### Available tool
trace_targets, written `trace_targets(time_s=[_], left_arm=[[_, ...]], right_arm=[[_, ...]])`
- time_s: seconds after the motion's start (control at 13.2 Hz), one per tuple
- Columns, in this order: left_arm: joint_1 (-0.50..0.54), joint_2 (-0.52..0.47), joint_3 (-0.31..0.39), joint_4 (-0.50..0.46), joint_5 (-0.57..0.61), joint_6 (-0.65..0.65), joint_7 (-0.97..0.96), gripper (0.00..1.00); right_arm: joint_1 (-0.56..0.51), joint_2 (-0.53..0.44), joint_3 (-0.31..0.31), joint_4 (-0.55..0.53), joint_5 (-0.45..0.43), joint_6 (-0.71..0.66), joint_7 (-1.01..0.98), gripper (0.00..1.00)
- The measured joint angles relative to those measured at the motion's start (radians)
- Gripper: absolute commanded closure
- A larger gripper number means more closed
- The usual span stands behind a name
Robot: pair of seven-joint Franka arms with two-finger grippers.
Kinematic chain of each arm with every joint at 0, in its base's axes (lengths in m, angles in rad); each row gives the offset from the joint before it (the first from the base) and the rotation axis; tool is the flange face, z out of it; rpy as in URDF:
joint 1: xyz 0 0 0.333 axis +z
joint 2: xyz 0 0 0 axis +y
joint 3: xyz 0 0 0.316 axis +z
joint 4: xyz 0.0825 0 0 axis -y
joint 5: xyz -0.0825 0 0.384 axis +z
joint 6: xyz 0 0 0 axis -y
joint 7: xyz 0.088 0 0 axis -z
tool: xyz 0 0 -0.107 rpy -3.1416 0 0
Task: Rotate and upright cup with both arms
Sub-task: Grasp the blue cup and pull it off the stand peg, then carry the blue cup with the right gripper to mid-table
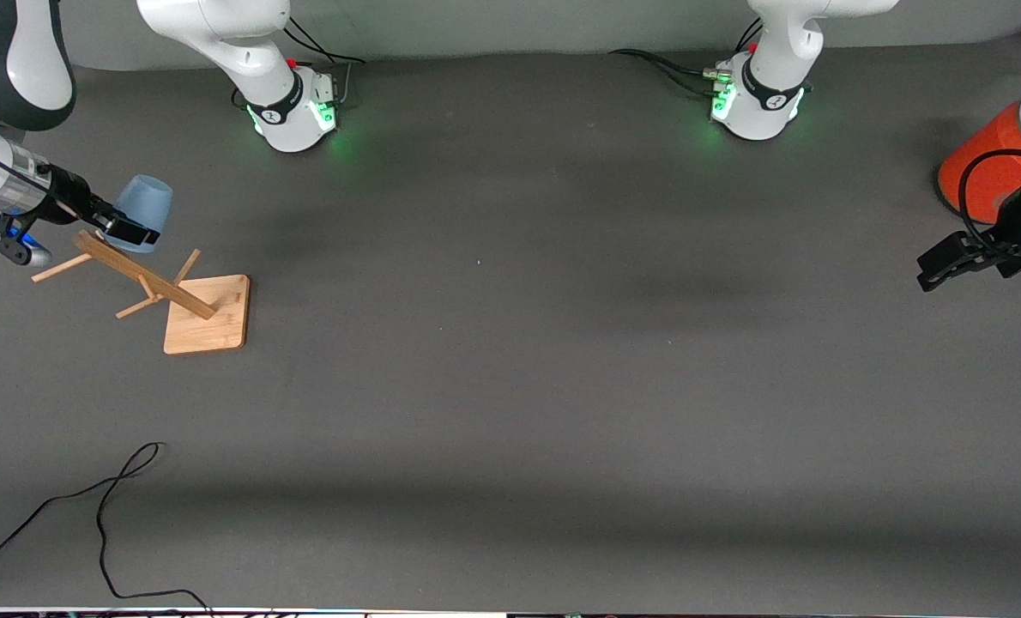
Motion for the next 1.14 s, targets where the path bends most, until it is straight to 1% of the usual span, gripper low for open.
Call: trace_targets(time_s=[0.15, 0.3, 0.53, 0.76, 0.91, 1.06, 1.14], left_arm=[[0.0, 0.0, 0.0, 0.0, 0.0, 0.0, 0.0, 0.0], [0.0, 0.0, 0.001, 0.0, 0.0, 0.0, 0.0, 0.0], [0.0, 0.0, 0.0, 0.0, 0.0, -0.001, 0.0, 0.0], [0.0, 0.0, 0.0, 0.0, 0.0, -0.001, 0.0, 0.0], [0.0, 0.0, -0.002, 0.0, 0.0, -0.001, 0.0, 0.0], [0.0, 0.0, -0.003, 0.0, 0.0, -0.001, 0.0, 0.0], [0.0, 0.0, -0.003, 0.0, 0.0, -0.001, 0.0, 0.0]], right_arm=[[0.006, -0.044, 0.007, 0.0, 0.0, -0.044, 0.053, 0.71], [0.037, -0.092, 0.013, 0.0, 0.001, -0.085, 0.122, 0.71], [0.14, -0.149, 0.017, 0.0, 0.006, -0.131, 0.291, 0.71], [0.305, -0.18, 0.02, 0.0, 0.018, -0.144, 0.539, 0.72], [0.436, -0.181, 0.023, 0.01, 0.05, -0.137, 0.734, 0.72], [0.575, -0.151, 0.025, 0.053, 0.074, -0.108, 0.933, 0.72], [0.648, -0.113, 0.025, 0.094, 0.076, -0.092, 1.032, 0.72]])
